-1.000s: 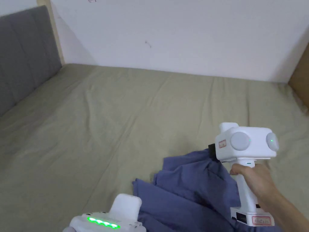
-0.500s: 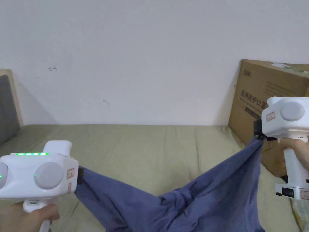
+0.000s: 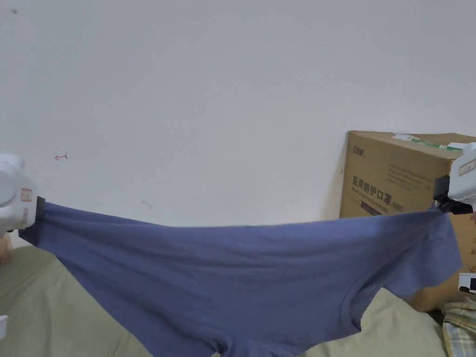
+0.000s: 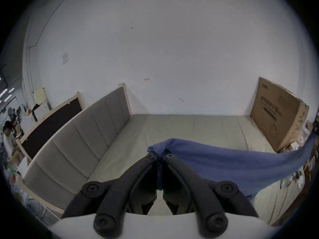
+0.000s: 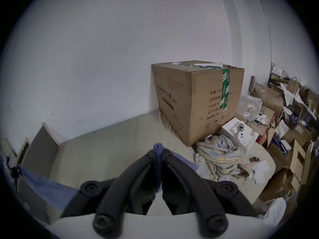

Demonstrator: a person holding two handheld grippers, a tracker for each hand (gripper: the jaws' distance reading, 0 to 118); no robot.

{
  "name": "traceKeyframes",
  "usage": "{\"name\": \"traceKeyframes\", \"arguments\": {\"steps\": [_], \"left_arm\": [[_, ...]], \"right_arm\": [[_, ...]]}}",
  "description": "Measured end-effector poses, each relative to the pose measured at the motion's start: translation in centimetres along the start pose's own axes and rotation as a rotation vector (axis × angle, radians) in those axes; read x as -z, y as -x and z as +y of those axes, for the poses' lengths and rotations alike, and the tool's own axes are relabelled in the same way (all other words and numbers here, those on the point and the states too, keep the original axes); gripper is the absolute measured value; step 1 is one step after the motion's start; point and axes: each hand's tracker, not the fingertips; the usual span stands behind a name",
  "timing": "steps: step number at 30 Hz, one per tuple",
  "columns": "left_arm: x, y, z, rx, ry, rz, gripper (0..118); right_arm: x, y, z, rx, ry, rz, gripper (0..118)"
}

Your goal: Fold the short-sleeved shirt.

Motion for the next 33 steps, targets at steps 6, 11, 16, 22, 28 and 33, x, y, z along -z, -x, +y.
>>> {"name": "traceKeyframes", "arguments": {"steps": [6,11,16,22,28,33], "left_arm": [[3.8,0.6,3.3,-0.011,-0.02,0.036,3],[7.2,1.2,6.0,-0.027,-0.035,0.05,3],[9.0,2.4,6.9,-0.046,-0.08,0.093,3],[11.9,3.6,2.0,-0.059,-0.024,0.112,3],[14.5,4.2,-8.6,-0.012,0.148,0.149,3],[14.5,5.3,-19.7,-0.012,0.319,0.14,3]], "right_arm": [[3.5,3.7,2.9,0.018,-0.014,0.039,6],[7.1,7.8,4.9,-0.025,-0.012,0.048,6],[9.4,10.9,5.8,-0.06,-0.046,0.077,6],[14.2,12.1,1.0,-0.126,0.059,0.077,6],[18.9,9.8,-9.9,-0.074,0.264,0.085,6],[20.4,6.8,-21.1,-0.075,0.454,0.031,6]]}}
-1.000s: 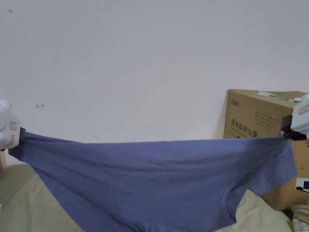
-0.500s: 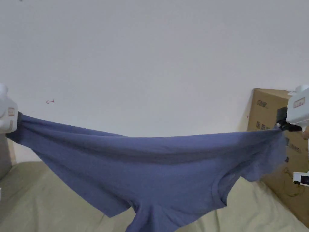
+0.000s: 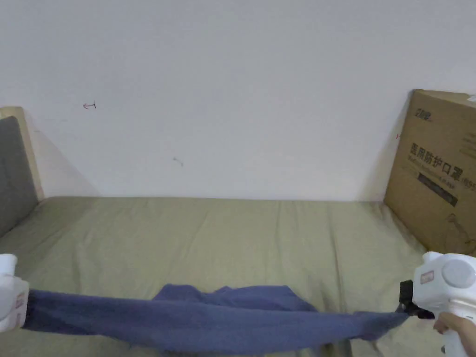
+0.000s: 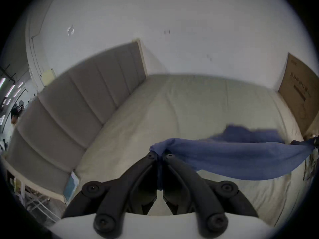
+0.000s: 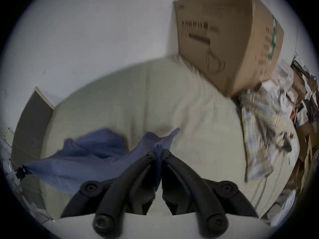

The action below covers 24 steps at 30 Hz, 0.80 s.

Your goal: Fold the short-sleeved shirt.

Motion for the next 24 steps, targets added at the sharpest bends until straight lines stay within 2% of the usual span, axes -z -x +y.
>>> {"name": "traceKeyframes", "arguments": {"steps": [6,9,18,19,20,21,22,23,24], "left_arm": [[0.3,1.2,-11.5,0.053,0.108,-0.03,3],[-0.4,2.2,-15.0,-0.003,0.14,-0.056,3],[-2.0,3.6,-18.3,0.029,0.152,-0.052,3],[-2.0,3.5,-18.2,0.025,0.161,-0.065,5],[-2.2,3.5,-18.1,0.025,0.163,-0.068,11],[-2.4,3.3,-18.2,0.024,0.16,-0.069,29],[-2.7,3.1,-18.0,0.03,0.158,-0.072,59],[-3.2,3.0,-17.8,0.037,0.155,-0.083,101],[-3.6,2.8,-17.6,0.041,0.144,-0.09,114]], "right_arm": [[4.2,-4.0,-8.3,0.047,0.125,-0.041,6],[4.6,-5.0,-10.9,0.056,0.168,-0.042,6],[3.4,-4.8,-12.5,0.038,0.145,-0.073,6],[3.2,-4.5,-12.7,0.038,0.143,-0.068,11],[2.9,-4.3,-12.7,0.026,0.138,-0.073,29],[2.6,-4.2,-12.9,0.004,0.133,-0.079,47],[2.1,-4.1,-13.1,-0.02,0.115,-0.081,63],[1.1,-3.8,-13.4,-0.038,0.095,-0.086,65],[0.4,-3.7,-13.4,-0.04,0.078,-0.081,65]]}}
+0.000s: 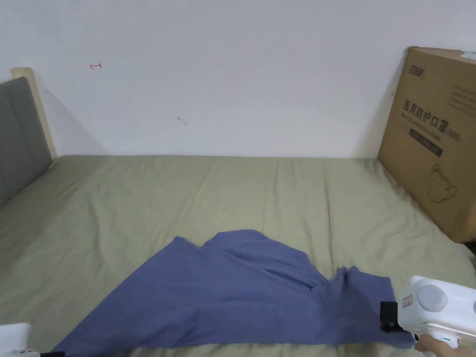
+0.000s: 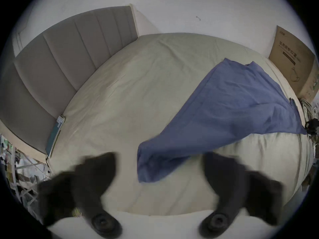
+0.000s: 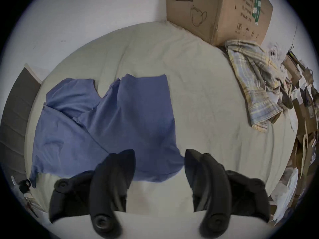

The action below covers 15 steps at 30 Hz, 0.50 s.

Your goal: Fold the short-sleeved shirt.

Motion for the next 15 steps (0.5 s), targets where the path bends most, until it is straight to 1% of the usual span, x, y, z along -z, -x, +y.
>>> {"name": "traceKeyframes", "arguments": {"steps": [2,5,6,7,8,9,10,11,12,13,14,15], "left_arm": [[-2.4,-1.4,0.3,0.013,-0.089,-0.025,110],[-4.8,-3.3,0.8,0.033,-0.122,-0.09,111],[-5.5,-3.9,0.9,0.036,-0.132,-0.106,109],[-6.3,-4.6,1.0,0.038,-0.144,-0.137,102],[-7.1,-5.4,0.9,0.046,-0.165,-0.178,77],[-7.6,-6.1,0.6,0.055,-0.173,-0.205,45],[-8.0,-7.0,0.4,0.065,-0.166,-0.226,9],[-8.1,-8.0,0.2,0.093,-0.149,-0.251,0],[-8.1,-8.8,-0.3,0.096,-0.139,-0.254,0],[-8.2,-9.5,-0.7,0.09,-0.134,-0.288,0],[-8.0,-10.3,-1.2,0.1,-0.089,-0.359,0],[-7.9,-11.0,-1.6,0.087,-0.075,-0.384,0]], "right_arm": [[-1.5,0.0,-0.1,0.005,-0.036,0.023,65],[-4.4,0.0,-0.7,0.036,-0.123,0.069,65],[-5.1,-0.1,-1.0,0.041,-0.15,0.094,64],[-5.8,-0.3,-1.2,0.041,-0.17,0.127,64],[-6.5,-0.4,-1.6,0.042,-0.178,0.151,59],[-7.1,-0.5,-2.1,0.041,-0.191,0.168,45],[-7.5,-0.6,-2.8,0.037,-0.203,0.176,18],[-7.9,-0.7,-3.5,0.036,-0.202,0.17,2],[-7.9,-0.7,-4.0,0.035,-0.202,0.163,1],[-7.9,-0.9,-4.9,0.037,-0.207,0.157,1],[-7.8,-1.3,-5.7,0.036,-0.205,0.171,1],[-7.5,-1.4,-6.4,0.04,-0.198,0.178,1]]}}
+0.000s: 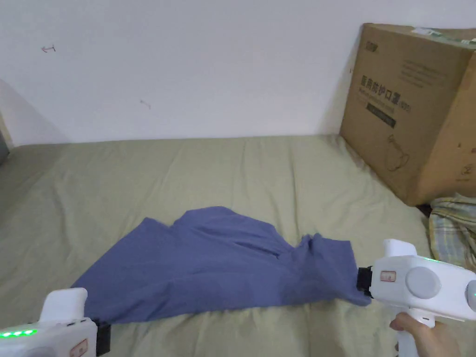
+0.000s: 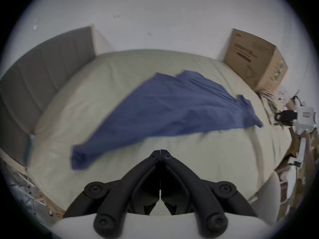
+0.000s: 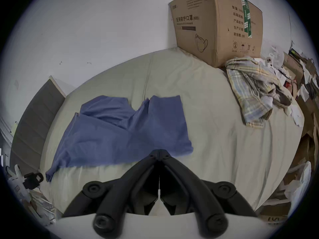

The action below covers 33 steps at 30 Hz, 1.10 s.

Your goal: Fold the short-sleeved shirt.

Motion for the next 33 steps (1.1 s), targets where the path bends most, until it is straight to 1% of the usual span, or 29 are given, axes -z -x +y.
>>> {"name": "traceKeyframes", "arguments": {"steps": [3,4,5,7,8,10,11,16,20,21,22,23,24,25,26,27,28,29,30,32,33], "left_arm": [[1.3,-2.0,-0.9,0.033,0.016,0.0,0],[1.7,-2.7,-0.9,0.059,0.02,-0.006,0],[2.1,-3.3,-0.8,0.07,0.031,-0.001,0],[3.4,-4.1,-0.8,0.093,0.041,-0.011,0],[3.9,-4.4,-0.6,0.096,0.053,-0.017,0],[5.0,-5.1,-0.4,0.107,0.067,-0.037,0],[5.5,-5.5,-0.3,0.114,0.077,-0.042,0],[7.8,-6.9,0.6,0.153,0.107,-0.059,0],[9.3,-7.6,1.3,0.144,0.126,-0.069,0],[9.7,-7.6,1.6,0.143,0.128,-0.07,0],[10.0,-7.7,1.7,0.147,0.132,-0.068,0],[10.2,-7.9,1.7,0.164,0.137,-0.054,0],[10.3,-7.9,1.7,0.184,0.137,-0.041,0],[10.3,-8.0,1.7,0.199,0.143,-0.03,0],[10.3,-7.9,1.7,0.199,0.145,-0.031,0],[10.3,-7.7,1.6,0.192,0.144,-0.036,0],[10.3,-7.5,1.6,0.178,0.148,-0.042,0],[10.3,-7.4,1.6,0.166,0.152,-0.044,0],[10.2,-7.2,1.7,0.161,0.149,-0.041,0],[9.8,-7.0,1.7,0.153,0.142,-0.025,0],[9.6,-6.9,1.7,0.152,0.137,-0.021,0]], "right_arm": [[0.8,-0.7,-2.2,0.034,0.036,-0.001,1],[1.5,-1.1,-2.7,0.054,0.069,0.013,1],[2.0,-1.3,-3.1,0.052,0.079,0.021,1],[2.9,-1.8,-3.2,0.067,0.115,0.003,2],[3.2,-2.1,-2.8,0.07,0.121,-0.004,23],[3.8,-2.7,-2.1,0.083,0.106,-0.013,79],[4.2,-3.0,-1.5,0.086,0.103,-0.016,88],[7.3,-4.0,2.5,0.094,0.095,-0.007,88],[11.1,-3.9,3.9,0.066,0.153,-0.025,86],[12.2,-4.0,3.8,0.064,0.191,-0.03,81],[13.2,-4.2,3.4,0.061,0.227,-0.03,67],[14.0,-4.4,2.8,0.077,0.257,-0.032,60],[14.5,-4.5,2.6,0.065,0.254,-0.074,57],[14.1,-4.4,2.4,0.057,0.212,-0.051,46],[13.5,-4.1,2.5,0.058,0.199,-0.066,24],[13.1,-3.8,2.6,0.036,0.171,-0.077,5],[12.8,-3.4,2.8,0.033,0.179,-0.074,4],[12.8,-3.2,3.0,0.064,0.204,0.003,4],[12.9,-2.9,3.1,0.078,0.225,-0.007,4],[12.8,-1.7,3.4,0.0,0.212,-0.06,4],[12.7,-1.4,3.6,-0.02,0.207,-0.064,4]]}}
